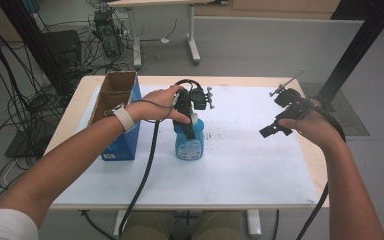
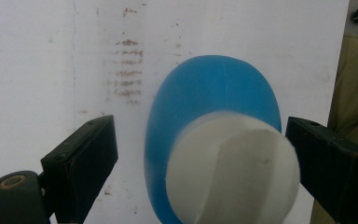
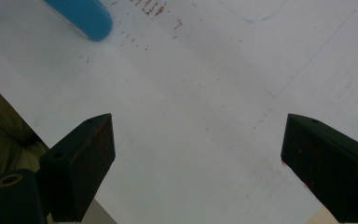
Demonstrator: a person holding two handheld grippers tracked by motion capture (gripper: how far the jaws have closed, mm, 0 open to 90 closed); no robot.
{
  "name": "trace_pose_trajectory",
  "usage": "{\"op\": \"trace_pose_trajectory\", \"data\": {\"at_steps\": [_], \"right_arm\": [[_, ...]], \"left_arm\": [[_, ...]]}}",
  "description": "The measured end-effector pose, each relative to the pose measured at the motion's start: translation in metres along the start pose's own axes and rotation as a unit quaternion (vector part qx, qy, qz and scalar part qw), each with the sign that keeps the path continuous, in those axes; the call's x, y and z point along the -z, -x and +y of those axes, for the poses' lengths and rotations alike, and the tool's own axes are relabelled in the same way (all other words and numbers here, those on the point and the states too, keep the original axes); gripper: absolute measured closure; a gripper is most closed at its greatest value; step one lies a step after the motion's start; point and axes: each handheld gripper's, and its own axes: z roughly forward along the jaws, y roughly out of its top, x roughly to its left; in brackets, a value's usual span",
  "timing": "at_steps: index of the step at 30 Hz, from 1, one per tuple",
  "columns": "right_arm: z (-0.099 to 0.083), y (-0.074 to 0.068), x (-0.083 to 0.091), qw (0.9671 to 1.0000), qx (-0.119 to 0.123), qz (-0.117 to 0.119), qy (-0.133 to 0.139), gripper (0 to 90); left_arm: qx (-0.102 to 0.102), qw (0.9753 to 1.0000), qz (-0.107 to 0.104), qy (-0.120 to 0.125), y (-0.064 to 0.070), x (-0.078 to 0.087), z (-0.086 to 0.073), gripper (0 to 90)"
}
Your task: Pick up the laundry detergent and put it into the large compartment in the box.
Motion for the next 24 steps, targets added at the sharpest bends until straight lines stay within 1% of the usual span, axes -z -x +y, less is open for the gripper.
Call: {"op": "trace_pose_trajectory", "data": {"at_steps": [5, 12, 24], "right_arm": [[-0.001, 0.001, -0.001, 1.0, -0.002, 0.001, 0.0, 9.7], [-0.003, 0.002, -0.002, 1.0, -0.003, 0.002, 0.001, 9.7], [-0.004, 0.003, -0.004, 1.0, -0.005, 0.004, 0.001, 9.6]], "left_arm": [[-0.004, 1.0, -0.002, -0.002, 0.0, -0.003, 0.002, 11.7], [-0.004, 1.0, -0.002, -0.007, -0.001, -0.007, 0.003, 12.3], [-0.013, 0.9998, 0.004, -0.013, 0.003, -0.014, 0.007, 15.3]]}}
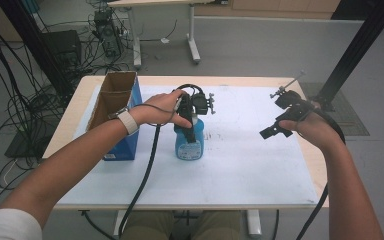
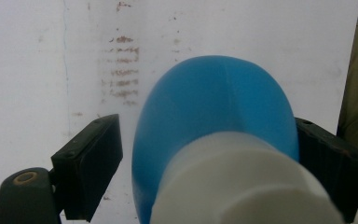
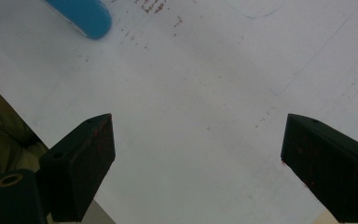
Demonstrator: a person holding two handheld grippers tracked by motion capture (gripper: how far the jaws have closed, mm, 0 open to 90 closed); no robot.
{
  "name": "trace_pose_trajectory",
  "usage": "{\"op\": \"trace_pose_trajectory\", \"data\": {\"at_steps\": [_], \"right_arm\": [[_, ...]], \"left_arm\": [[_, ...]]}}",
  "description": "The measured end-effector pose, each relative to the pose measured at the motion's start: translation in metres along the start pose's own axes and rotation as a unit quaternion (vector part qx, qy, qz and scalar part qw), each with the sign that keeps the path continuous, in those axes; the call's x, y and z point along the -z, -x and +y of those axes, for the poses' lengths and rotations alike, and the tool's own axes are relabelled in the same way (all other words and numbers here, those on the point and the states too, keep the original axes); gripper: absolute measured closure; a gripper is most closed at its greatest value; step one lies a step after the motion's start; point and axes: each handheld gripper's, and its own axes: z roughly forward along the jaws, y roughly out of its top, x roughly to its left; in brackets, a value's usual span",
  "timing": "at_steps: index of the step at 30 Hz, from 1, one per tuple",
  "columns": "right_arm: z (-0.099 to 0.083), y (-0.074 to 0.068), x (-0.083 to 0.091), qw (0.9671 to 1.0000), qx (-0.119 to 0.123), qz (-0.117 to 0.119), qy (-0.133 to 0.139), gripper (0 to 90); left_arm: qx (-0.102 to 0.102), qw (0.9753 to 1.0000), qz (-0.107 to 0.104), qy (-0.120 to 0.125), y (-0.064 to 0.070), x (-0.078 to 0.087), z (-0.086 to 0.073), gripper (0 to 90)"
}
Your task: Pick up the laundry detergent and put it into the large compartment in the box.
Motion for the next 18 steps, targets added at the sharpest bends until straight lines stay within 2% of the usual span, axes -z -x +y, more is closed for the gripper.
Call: {"op": "trace_pose_trajectory", "data": {"at_steps": [18], "right_arm": [[-0.0036, 0.0018, -0.0017, 1.0, 0.0, 0.002, 0.001, 9.7]], "left_arm": [[-0.008, 0.9999, 0.009, -0.006, 0.0038, -0.0051, 0.0032, 19.6]]}}
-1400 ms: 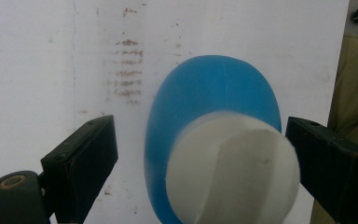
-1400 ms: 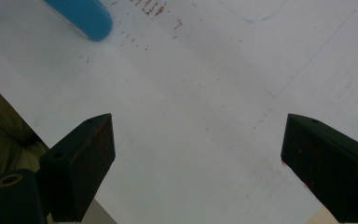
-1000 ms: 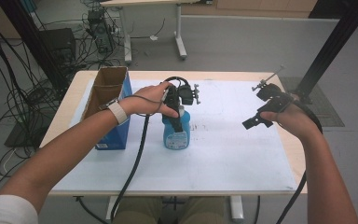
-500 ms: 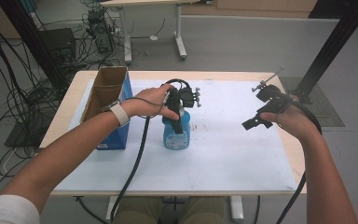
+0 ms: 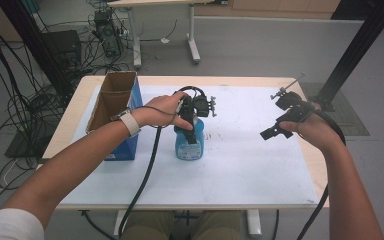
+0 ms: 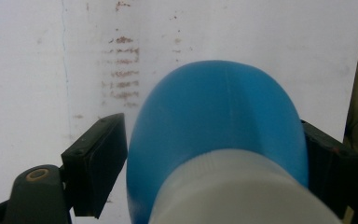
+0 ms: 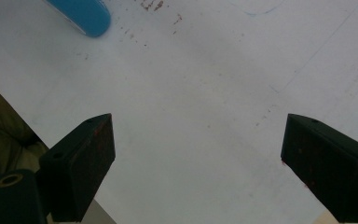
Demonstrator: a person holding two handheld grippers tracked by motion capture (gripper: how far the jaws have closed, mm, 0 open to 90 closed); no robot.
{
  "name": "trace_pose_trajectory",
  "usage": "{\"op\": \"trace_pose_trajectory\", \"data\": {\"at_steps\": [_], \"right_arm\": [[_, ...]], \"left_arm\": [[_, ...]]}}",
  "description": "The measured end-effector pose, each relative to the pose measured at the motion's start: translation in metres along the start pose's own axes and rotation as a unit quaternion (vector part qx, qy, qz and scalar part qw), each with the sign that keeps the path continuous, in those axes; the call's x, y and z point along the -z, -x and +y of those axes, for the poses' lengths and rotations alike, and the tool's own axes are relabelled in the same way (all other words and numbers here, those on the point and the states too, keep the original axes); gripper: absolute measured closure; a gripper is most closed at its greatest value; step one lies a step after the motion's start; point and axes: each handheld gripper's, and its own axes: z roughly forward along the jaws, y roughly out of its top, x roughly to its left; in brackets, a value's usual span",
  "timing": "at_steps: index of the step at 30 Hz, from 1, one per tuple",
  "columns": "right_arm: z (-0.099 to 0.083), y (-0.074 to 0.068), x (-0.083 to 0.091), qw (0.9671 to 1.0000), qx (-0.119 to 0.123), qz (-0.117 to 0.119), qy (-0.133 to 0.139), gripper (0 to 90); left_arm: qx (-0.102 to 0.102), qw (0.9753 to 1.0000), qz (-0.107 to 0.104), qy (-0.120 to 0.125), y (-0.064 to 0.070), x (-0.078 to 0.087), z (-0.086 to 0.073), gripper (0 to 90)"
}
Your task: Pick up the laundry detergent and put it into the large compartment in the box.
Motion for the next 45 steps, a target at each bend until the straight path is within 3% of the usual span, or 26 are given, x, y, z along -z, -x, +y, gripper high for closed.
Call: {"op": "trace_pose_trajectory", "data": {"at_steps": [19, 20, 30, 45], "right_arm": [[0.0, 0.0, 0.0, 1.0, -0.001, 0.0, 0.0, 9.7], [0.0, -0.001, 0.0, 1.0, -0.001, 0.0, 0.0, 9.7], [-0.001, -0.001, 0.0, 1.0, 0.0, 0.001, 0.0, 9.7], [-0.002, 0.0, -0.001, 1.0, -0.002, 0.001, -0.001, 9.6]], "left_arm": [[-0.013, 0.9995, 0.027, -0.007, 0.011, 0.0, 0.002, 28.1], [-0.013, 0.9996, 0.026, -0.007, 0.011, 0.0, 0.002, 31.9], [-0.013, 0.9999, 0.009, -0.006, 0.006, 0.0, 0.001, 38.0], [-0.013, 0.9999, 0.006, -0.001, 0.004, 0.0, -0.001, 39.0]]}}
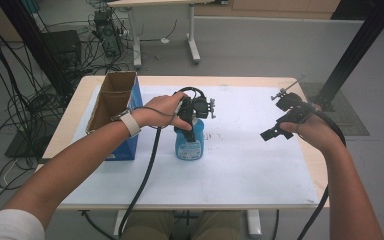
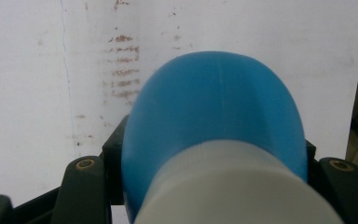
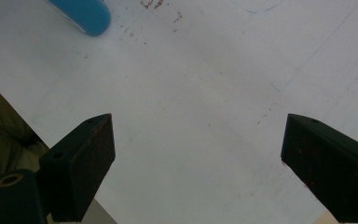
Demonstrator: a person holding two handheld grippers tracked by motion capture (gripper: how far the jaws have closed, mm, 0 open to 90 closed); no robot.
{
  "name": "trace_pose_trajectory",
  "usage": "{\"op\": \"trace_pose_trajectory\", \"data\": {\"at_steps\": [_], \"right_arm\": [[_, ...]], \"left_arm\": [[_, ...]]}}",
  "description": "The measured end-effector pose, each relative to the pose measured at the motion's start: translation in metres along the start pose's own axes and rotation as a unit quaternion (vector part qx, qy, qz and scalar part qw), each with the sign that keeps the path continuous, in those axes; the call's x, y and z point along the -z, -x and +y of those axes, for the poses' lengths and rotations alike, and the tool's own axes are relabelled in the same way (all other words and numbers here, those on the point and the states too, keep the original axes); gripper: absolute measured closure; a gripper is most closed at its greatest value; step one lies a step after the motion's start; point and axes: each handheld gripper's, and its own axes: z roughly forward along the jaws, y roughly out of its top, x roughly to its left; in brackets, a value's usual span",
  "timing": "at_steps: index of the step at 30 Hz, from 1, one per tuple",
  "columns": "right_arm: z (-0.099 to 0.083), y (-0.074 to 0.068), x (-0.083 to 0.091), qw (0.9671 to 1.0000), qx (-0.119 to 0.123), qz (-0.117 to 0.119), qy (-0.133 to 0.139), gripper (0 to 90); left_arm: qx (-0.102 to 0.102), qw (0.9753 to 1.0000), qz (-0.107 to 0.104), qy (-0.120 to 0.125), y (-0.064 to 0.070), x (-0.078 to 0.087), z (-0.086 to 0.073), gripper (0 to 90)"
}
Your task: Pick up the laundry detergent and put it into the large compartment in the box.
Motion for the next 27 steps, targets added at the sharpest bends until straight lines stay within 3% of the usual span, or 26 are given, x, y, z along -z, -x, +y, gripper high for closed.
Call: {"op": "trace_pose_trajectory", "data": {"at_steps": [27], "right_arm": [[0.0015, -0.0012, 0.0, 1.0, 0.001, -0.001, -0.003, 9.7]], "left_arm": [[0.0, 1.0, 0.003, 0.0, 0.0023, -0.0001, -0.0003, 38.9]]}}
